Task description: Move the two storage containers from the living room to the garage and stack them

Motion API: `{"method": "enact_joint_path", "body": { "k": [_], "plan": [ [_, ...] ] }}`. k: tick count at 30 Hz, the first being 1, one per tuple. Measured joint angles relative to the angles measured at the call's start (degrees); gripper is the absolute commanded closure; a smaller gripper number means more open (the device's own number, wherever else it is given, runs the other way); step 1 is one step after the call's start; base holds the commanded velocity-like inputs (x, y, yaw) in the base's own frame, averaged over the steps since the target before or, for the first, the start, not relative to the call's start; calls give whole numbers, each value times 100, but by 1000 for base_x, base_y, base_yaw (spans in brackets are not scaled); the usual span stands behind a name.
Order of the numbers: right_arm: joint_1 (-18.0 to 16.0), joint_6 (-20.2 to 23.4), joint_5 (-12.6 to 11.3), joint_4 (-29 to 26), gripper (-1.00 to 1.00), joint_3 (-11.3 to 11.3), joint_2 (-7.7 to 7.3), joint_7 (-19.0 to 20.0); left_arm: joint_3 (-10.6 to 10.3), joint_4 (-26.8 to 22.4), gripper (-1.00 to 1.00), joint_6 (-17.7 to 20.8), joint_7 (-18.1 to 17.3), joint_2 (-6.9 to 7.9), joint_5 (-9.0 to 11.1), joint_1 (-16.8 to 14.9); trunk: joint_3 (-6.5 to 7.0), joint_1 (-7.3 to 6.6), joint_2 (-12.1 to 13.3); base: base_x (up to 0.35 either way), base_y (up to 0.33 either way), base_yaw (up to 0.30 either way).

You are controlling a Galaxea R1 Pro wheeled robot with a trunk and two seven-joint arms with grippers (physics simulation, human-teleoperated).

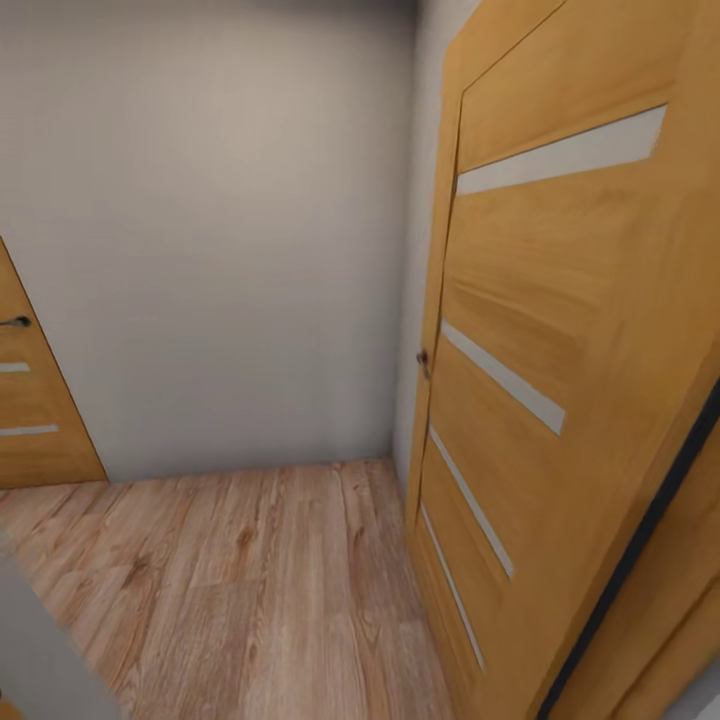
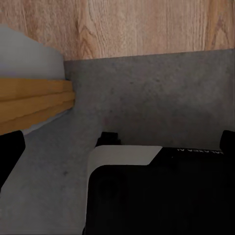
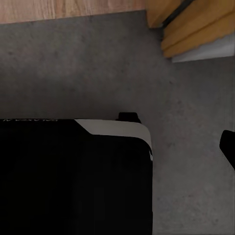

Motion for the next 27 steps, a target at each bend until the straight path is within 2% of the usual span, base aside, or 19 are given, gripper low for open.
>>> {"method": "enact_joint_path", "body": {
  "k": [12,17,27],
  "plan": [
    [0,1,5,0,-100,2,0,0,-2,0,-100,0,-1,1,1,0,0,0,0,311,0,17],
    [-1,-3,16,0,-100,6,0,0,0,0,-100,-2,5,1,7,1,0,2,1,236,0,225],
    [-2,-2,18,0,-100,8,0,0,3,0,-100,-9,8,-3,36,1,0,3,1,29,0,267]
  ]
}}
